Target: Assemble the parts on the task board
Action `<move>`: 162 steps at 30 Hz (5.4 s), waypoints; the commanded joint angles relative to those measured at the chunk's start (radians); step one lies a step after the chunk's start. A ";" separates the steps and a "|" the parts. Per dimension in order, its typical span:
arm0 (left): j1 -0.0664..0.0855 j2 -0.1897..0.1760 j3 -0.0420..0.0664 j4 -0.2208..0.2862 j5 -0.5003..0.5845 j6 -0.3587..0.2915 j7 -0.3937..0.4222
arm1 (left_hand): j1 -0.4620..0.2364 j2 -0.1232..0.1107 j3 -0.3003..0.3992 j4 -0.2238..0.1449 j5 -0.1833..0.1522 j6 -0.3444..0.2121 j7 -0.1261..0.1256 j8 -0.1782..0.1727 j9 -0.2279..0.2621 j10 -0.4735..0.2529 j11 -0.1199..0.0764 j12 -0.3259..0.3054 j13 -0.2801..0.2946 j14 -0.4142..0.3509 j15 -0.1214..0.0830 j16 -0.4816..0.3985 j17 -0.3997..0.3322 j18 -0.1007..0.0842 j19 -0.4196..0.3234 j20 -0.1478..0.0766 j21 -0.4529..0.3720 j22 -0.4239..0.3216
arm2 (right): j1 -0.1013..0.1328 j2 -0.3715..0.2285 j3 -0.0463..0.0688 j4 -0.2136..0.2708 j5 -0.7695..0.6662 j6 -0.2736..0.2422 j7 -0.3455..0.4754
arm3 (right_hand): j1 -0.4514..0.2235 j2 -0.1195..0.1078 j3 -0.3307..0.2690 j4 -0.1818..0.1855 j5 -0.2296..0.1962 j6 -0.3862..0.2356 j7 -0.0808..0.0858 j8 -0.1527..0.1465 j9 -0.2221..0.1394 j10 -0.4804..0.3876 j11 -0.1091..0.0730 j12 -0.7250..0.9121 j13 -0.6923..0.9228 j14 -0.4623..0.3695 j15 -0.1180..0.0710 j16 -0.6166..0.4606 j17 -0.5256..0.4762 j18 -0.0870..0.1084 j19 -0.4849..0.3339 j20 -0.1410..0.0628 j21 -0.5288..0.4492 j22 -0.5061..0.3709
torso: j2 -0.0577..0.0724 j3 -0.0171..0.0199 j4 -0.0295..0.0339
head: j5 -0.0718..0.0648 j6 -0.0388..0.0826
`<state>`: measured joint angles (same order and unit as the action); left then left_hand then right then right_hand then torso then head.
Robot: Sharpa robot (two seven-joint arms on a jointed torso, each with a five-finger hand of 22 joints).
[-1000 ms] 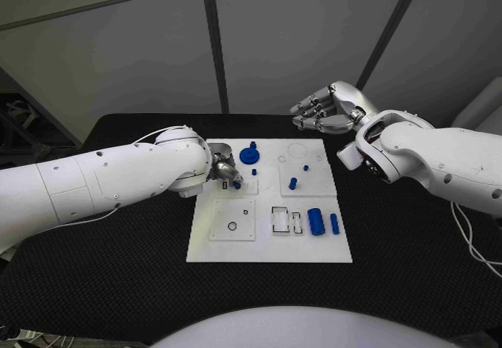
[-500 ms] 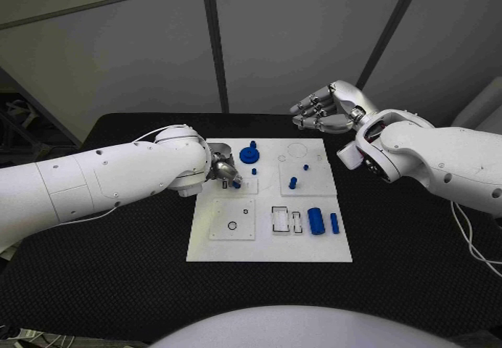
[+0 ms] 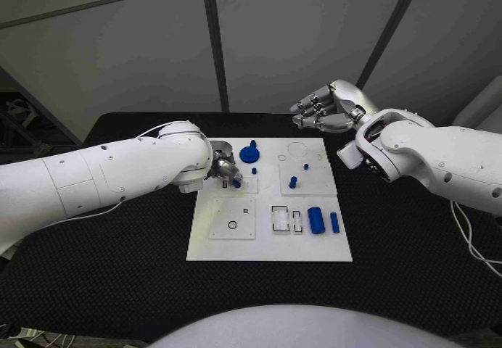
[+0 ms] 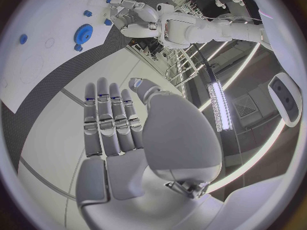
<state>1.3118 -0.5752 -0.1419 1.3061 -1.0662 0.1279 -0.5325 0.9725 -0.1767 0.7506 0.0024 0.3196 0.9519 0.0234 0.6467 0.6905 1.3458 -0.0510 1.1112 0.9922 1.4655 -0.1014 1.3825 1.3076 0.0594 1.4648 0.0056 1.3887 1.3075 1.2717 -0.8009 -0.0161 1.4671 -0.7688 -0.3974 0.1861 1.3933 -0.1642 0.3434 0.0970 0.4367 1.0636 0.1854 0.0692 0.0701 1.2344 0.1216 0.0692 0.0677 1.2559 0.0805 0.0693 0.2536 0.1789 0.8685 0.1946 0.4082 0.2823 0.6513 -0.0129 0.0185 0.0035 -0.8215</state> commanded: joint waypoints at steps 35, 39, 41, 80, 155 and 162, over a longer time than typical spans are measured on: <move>-0.002 0.016 -0.004 -0.035 0.000 0.055 -0.012 | -0.056 0.037 -0.228 0.064 -0.004 0.025 -0.009 -0.006 -0.046 0.009 -0.002 0.006 -0.002 0.057 -0.005 -0.006 0.090 -0.009 0.031 -0.002 0.004 0.056 | 0.002 -0.003 0.001 0.004 -0.002 0.006 0.001 | -0.018 -0.004 -0.007 0.002 0.004 -0.012 0.006 -0.005 -0.001 -0.014 0.004 -0.006 -0.002 -0.012 0.004 -0.007 -0.006 0.002 -0.001 0.009 -0.014 -0.007 | 0.000 -0.0011 0.0012 | -0.004 0.002; -0.003 0.015 -0.004 -0.035 0.000 0.045 -0.012 | -0.063 0.040 -0.256 0.081 -0.003 0.029 -0.010 -0.006 -0.050 0.011 -0.003 0.010 0.001 0.057 -0.005 -0.006 0.090 -0.010 0.032 -0.002 0.007 0.060 | 0.002 -0.003 0.001 0.003 -0.002 0.006 0.001 | -0.019 -0.005 -0.008 0.002 0.004 -0.013 0.007 -0.005 -0.001 -0.015 0.004 -0.006 -0.002 -0.013 0.005 -0.007 -0.006 0.002 -0.001 0.009 -0.015 -0.008 | 0.000 -0.0011 0.0011 | -0.004 0.002; -0.003 0.014 -0.004 -0.035 0.000 0.038 -0.011 | -0.066 0.042 -0.265 0.087 -0.002 0.031 -0.010 -0.006 -0.051 0.012 -0.003 0.012 0.003 0.057 -0.005 -0.006 0.091 -0.010 0.033 -0.002 0.008 0.062 | 0.002 -0.003 0.001 0.003 -0.002 0.006 0.001 | -0.019 -0.005 -0.008 0.002 0.004 -0.013 0.007 -0.005 -0.001 -0.015 0.004 -0.006 -0.002 -0.013 0.005 -0.007 -0.006 0.002 -0.001 0.009 -0.015 -0.008 | 0.000 -0.0011 0.0005 | -0.004 0.002; 0.034 -0.047 0.150 -0.054 0.042 0.107 -0.006 | 0.018 0.039 -0.545 0.182 -0.001 -0.059 0.048 -0.131 -0.155 -0.118 0.049 -0.159 -0.211 0.050 0.033 -0.025 0.078 0.012 -0.011 0.028 -0.098 -0.031 | 0.002 0.003 0.001 -0.020 -0.010 0.011 -0.002 | -0.024 -0.006 -0.010 0.004 0.004 -0.018 0.009 -0.005 -0.001 -0.019 0.006 -0.006 -0.002 -0.017 0.006 -0.007 -0.009 0.002 -0.001 0.011 -0.021 -0.012 | 0.000 -0.0010 0.0004 | 0.004 0.021; -0.009 0.141 0.147 -0.419 0.020 0.211 0.000 | 0.223 0.152 -0.660 0.211 0.005 0.028 0.039 -0.186 -0.266 -0.120 0.039 -0.165 -0.264 0.055 0.029 -0.014 0.087 0.009 0.003 0.031 -0.082 0.000 | 0.002 0.021 0.001 -0.025 -0.030 0.020 -0.009 | -0.021 0.000 -0.006 0.002 0.005 -0.014 0.006 -0.002 0.001 -0.018 0.004 -0.004 -0.001 -0.015 0.005 -0.005 -0.010 0.004 0.002 0.012 -0.026 -0.015 | 0.004 -0.0011 -0.0012 | 0.016 0.016; -0.010 0.140 0.147 -0.415 0.024 0.213 0.000 | 0.227 0.153 -0.661 0.210 0.005 0.030 0.039 -0.185 -0.266 -0.120 0.039 -0.164 -0.264 0.055 0.029 -0.014 0.087 0.008 0.004 0.030 -0.081 0.002 | 0.002 0.022 0.001 -0.027 -0.030 0.021 -0.009 | -0.021 0.000 -0.006 0.002 0.005 -0.014 0.006 -0.002 0.001 -0.018 0.004 -0.004 -0.001 -0.015 0.005 -0.005 -0.010 0.004 0.002 0.012 -0.026 -0.015 | 0.003 -0.0012 -0.0011 | 0.017 0.013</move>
<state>1.3009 -0.4349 0.0047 0.8894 -1.0525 0.3442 -0.5357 1.1912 -0.0249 0.0908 0.2178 0.3210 0.9740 0.0623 0.4613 0.4260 1.2210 -0.0089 0.9448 0.7290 1.4653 -0.0663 1.3632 1.3076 0.0594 1.4614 0.0414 1.3034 1.3081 1.2716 -0.7796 -0.0162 1.4400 -0.7963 -0.3827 0.1734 1.3776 -0.1722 0.3382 0.1022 0.4366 1.0529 0.1960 0.0692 0.0701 1.2201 0.1286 0.0692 0.0669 1.2453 0.0838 0.0661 0.2447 0.1790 0.8674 0.2005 0.3859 0.2685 0.6545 -0.0138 0.0173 0.0199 -0.8078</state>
